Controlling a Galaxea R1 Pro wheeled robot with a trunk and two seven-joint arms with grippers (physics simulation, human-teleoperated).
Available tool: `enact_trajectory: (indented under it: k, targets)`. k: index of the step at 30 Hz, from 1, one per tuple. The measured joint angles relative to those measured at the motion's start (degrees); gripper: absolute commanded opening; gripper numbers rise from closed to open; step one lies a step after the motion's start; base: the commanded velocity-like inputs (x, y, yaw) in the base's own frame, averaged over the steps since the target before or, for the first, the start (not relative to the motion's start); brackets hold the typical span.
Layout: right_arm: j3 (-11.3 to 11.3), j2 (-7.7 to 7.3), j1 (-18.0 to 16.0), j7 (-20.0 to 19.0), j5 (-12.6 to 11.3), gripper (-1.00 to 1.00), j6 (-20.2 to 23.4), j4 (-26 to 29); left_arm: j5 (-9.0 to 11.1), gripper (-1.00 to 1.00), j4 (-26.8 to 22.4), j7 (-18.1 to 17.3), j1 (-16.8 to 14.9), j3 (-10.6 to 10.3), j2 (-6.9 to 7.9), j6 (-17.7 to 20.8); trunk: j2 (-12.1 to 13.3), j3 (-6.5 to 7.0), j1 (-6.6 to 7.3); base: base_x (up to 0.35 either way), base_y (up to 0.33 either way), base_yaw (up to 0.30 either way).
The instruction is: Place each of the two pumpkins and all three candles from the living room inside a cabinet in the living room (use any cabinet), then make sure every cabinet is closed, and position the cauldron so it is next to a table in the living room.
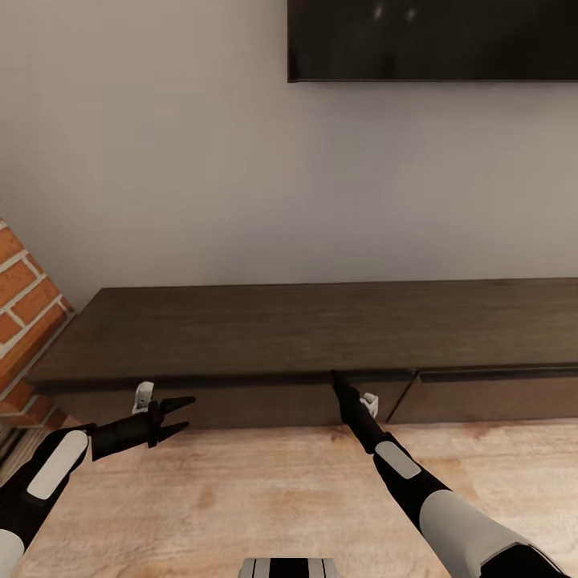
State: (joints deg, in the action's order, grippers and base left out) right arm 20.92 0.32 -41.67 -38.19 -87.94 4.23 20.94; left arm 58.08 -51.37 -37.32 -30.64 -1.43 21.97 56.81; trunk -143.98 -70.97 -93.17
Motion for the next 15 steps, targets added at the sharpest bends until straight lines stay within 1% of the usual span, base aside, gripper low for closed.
enact_trajectory:
  k: [4, 15]
  targets:
    - [0.2, 0.04, -0.01, -0.18, -0.01, -1.0, 0.09, 0.07, -0.01, 1.0, 0.01, -0.01, 0.0, 0.03, -0.01, 0.0, 0.0, 0.0, 0.01, -0.06, 0.0, 0.0]
    - [0.21, 0.01, -0.02, -0.22, 0.11, -1.0, 0.0, 0.1, -0.02, 1.0, 0.01, 0.0, 0.0, -0.03, -0.04, 0.0, -0.01, 0.01, 0.01, -0.003, 0.0, 0.0]
